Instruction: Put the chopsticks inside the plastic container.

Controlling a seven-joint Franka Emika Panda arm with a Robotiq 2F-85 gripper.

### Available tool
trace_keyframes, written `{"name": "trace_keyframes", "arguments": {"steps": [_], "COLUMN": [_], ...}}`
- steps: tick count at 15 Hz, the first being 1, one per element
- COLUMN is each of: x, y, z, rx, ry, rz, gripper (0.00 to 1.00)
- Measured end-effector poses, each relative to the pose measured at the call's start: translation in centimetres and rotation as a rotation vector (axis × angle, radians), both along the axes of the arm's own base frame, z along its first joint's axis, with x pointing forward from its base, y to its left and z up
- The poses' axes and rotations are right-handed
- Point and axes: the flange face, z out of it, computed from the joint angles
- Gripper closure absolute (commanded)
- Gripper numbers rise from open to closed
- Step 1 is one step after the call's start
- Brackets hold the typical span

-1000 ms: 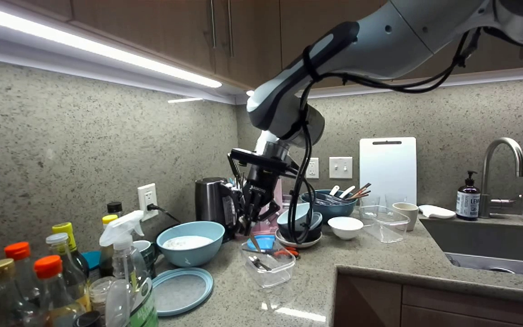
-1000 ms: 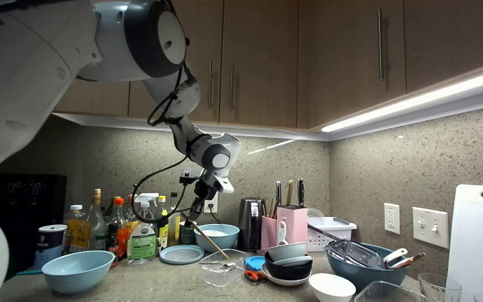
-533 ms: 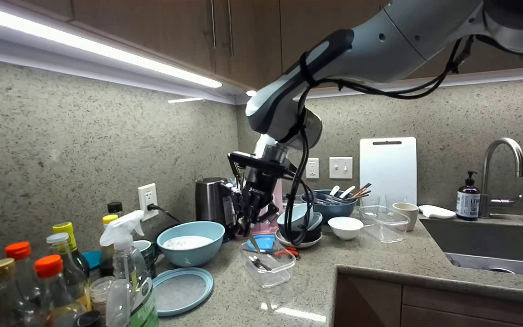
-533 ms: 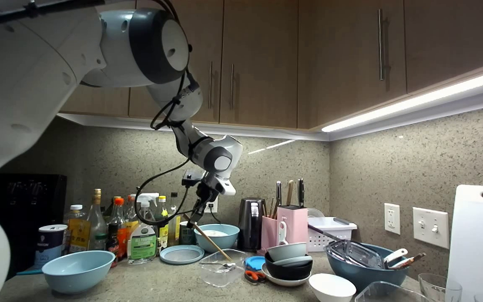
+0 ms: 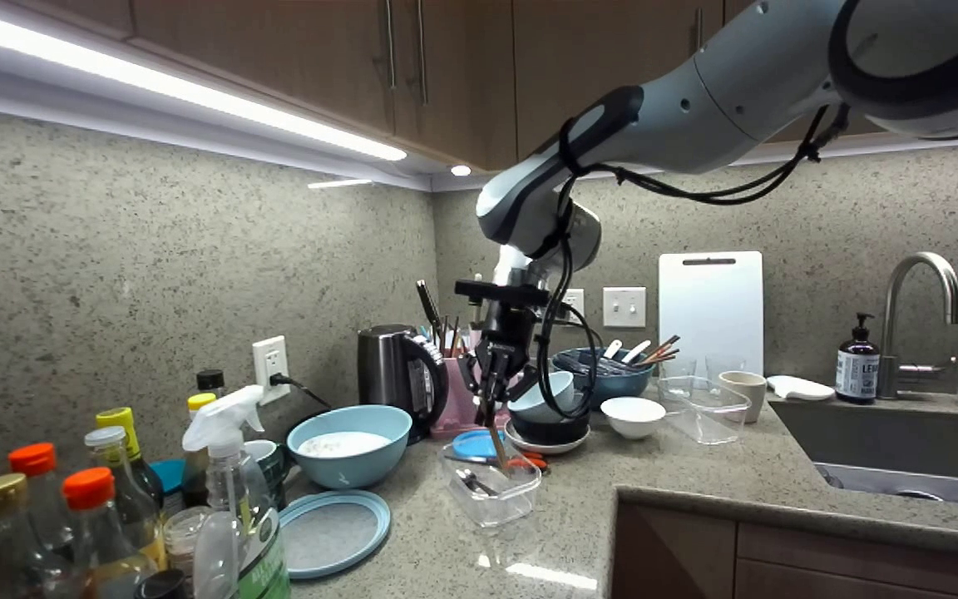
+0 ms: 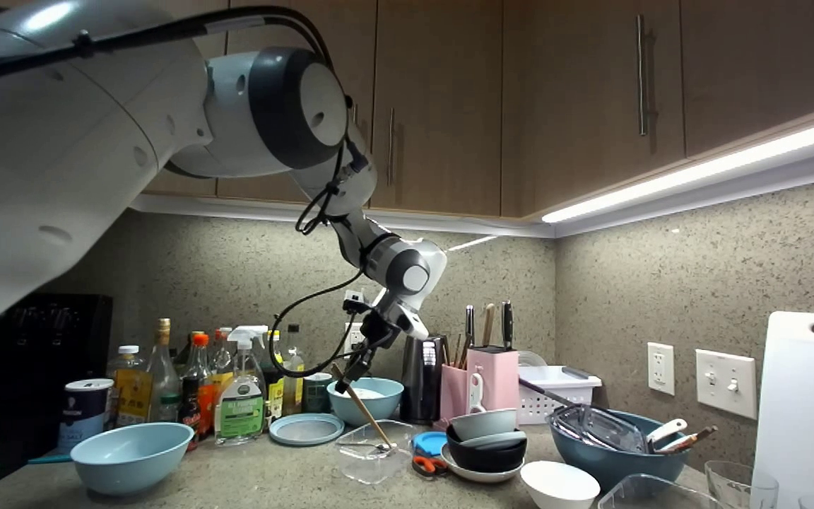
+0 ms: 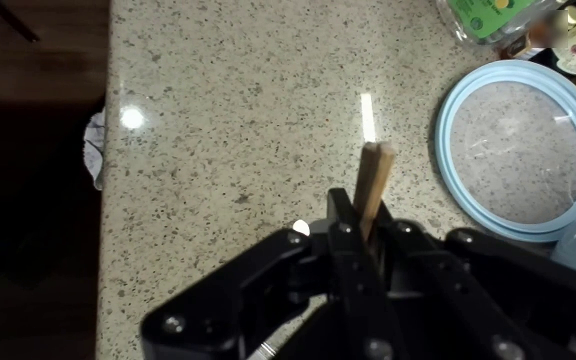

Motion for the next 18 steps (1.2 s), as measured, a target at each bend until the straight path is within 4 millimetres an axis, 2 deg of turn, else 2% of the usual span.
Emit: {"name": "trace_keyframes", "arguments": {"steps": [2, 4, 6, 9, 12, 18], "x": [0.8, 2.2, 3.6, 4.8, 5.0, 4.3], "y": [-1.3, -1.5, -0.6, 2.1, 3.8, 3.9], "z": [-0.6, -0.9, -0.9, -0.9, -0.8, -1.2], "rx": [0.022, 0.022, 0.005, 0.002, 0.014, 0.064], "ry": [0.041, 0.007, -0.106, -0.263, -0.344, -0.278], "rz": [0.019, 0.005, -0.009, 0.003, 0.049, 0.077], "gripper": [0.98, 0.98, 0.98, 0.98, 0.98, 0.98]}}
